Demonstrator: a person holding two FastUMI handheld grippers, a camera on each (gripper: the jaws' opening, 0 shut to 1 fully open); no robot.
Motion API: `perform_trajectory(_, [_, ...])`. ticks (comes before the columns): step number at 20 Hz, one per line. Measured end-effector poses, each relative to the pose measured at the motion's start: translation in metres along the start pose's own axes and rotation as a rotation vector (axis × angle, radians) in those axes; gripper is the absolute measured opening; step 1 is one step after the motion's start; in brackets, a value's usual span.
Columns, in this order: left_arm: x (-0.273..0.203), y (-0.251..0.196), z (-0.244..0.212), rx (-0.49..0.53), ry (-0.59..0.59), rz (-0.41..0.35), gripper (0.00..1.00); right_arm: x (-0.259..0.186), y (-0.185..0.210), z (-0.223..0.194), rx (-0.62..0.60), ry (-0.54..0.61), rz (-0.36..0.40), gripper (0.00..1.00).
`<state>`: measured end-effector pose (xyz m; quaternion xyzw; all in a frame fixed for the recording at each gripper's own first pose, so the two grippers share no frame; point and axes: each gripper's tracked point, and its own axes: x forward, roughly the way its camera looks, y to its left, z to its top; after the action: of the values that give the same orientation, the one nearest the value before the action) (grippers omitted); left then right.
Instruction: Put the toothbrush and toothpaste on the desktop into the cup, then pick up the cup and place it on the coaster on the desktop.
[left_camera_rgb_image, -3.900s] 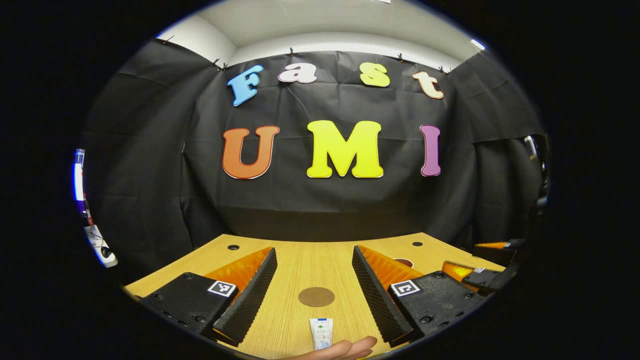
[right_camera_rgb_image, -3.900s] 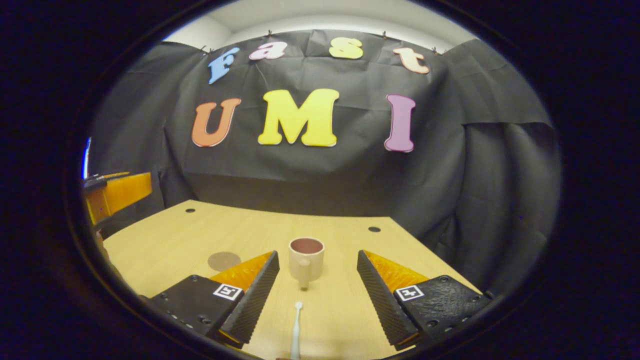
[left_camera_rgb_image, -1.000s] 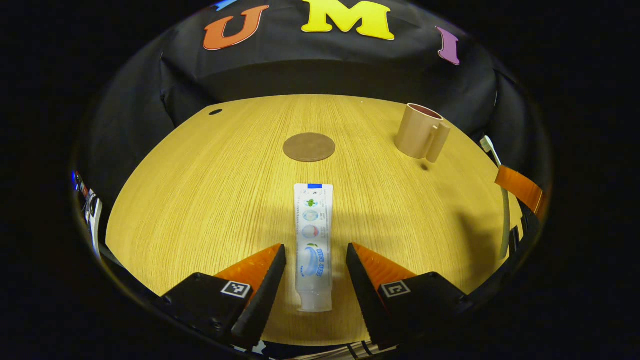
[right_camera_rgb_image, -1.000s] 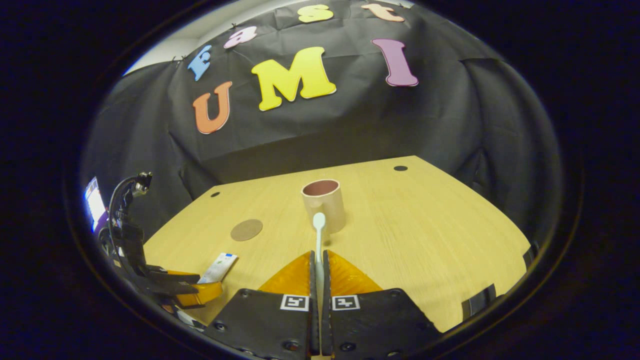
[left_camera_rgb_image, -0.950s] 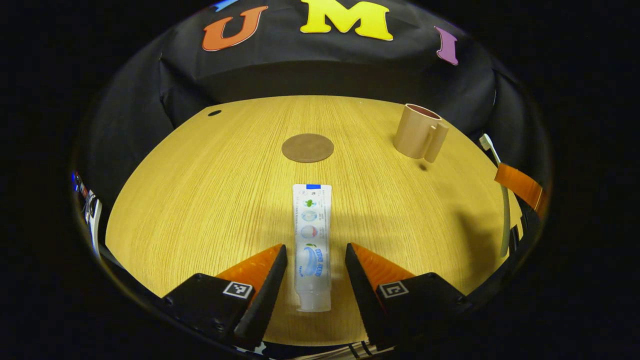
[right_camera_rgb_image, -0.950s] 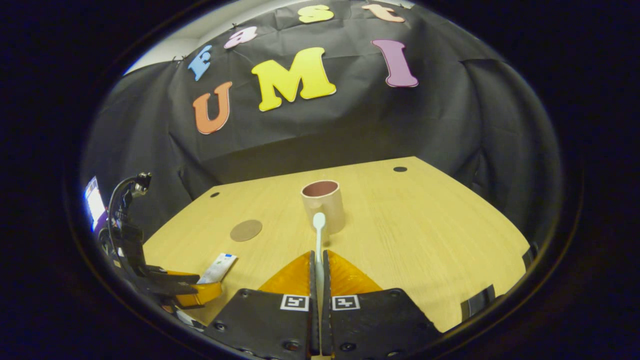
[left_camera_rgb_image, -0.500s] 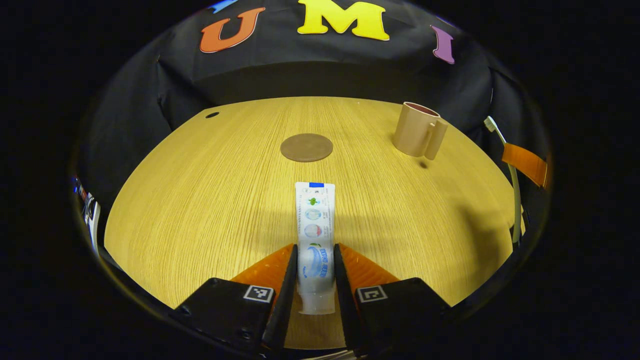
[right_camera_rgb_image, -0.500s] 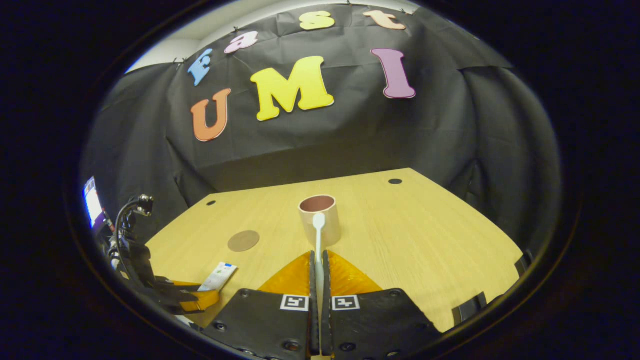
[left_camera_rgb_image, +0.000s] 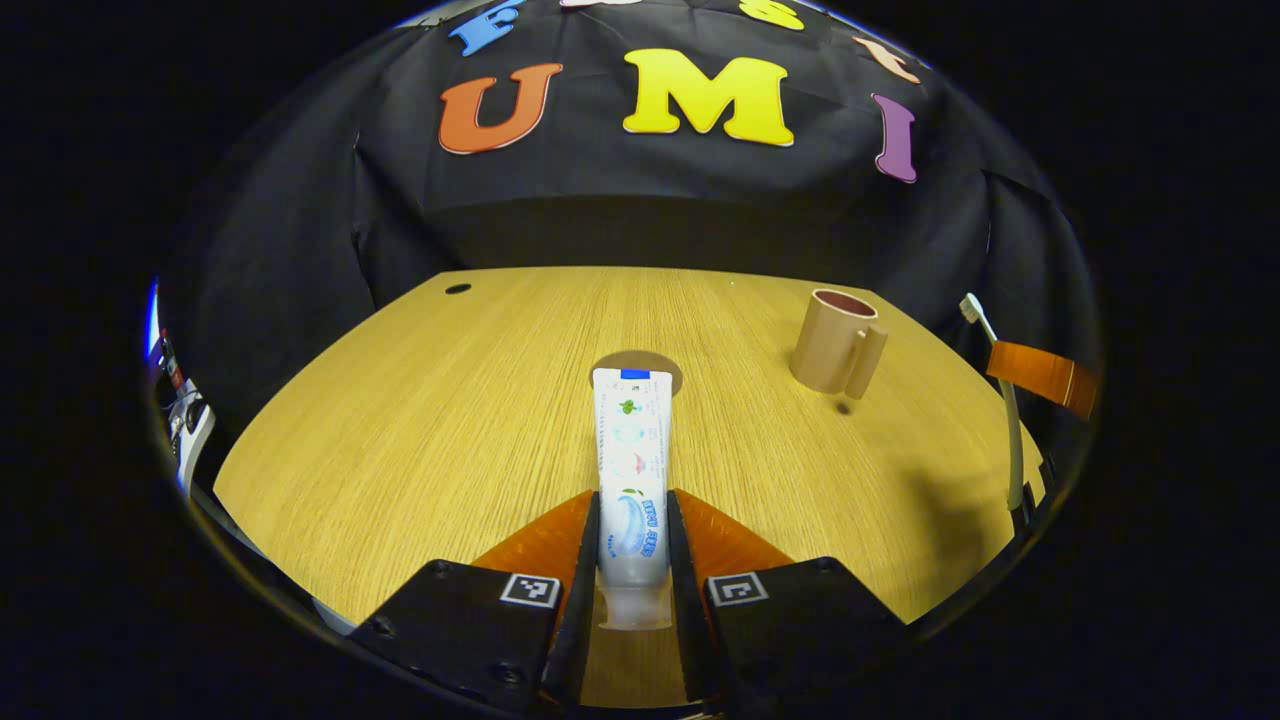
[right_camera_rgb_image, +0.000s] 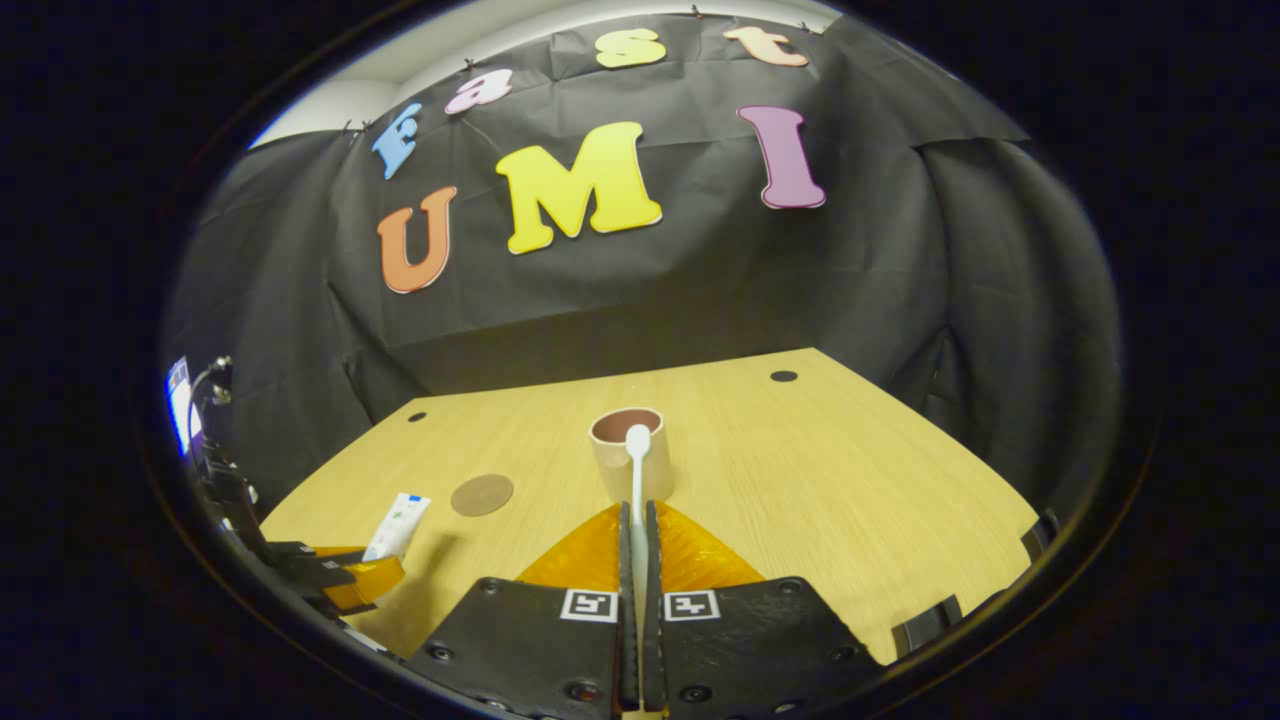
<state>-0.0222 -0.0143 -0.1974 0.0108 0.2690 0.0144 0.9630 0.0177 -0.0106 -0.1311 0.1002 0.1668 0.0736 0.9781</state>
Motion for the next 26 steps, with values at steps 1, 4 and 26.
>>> perform_trajectory(1, [-0.004, -0.005, 0.01, 0.007, -0.021, -0.011, 0.4, 0.0, -0.001, 0.004, 0.001, -0.008, -0.002, 0.02])
perform_trajectory(4, [-0.011, -0.016, 0.04, 0.016, -0.074, -0.034, 0.39, 0.0, -0.003, 0.018, -0.004, -0.032, -0.005, 0.02])
perform_trajectory(26, [-0.041, -0.008, 0.186, 0.009, -0.464, -0.03, 0.39, 0.052, 0.004, 0.088, -0.086, -0.157, 0.021, 0.02])
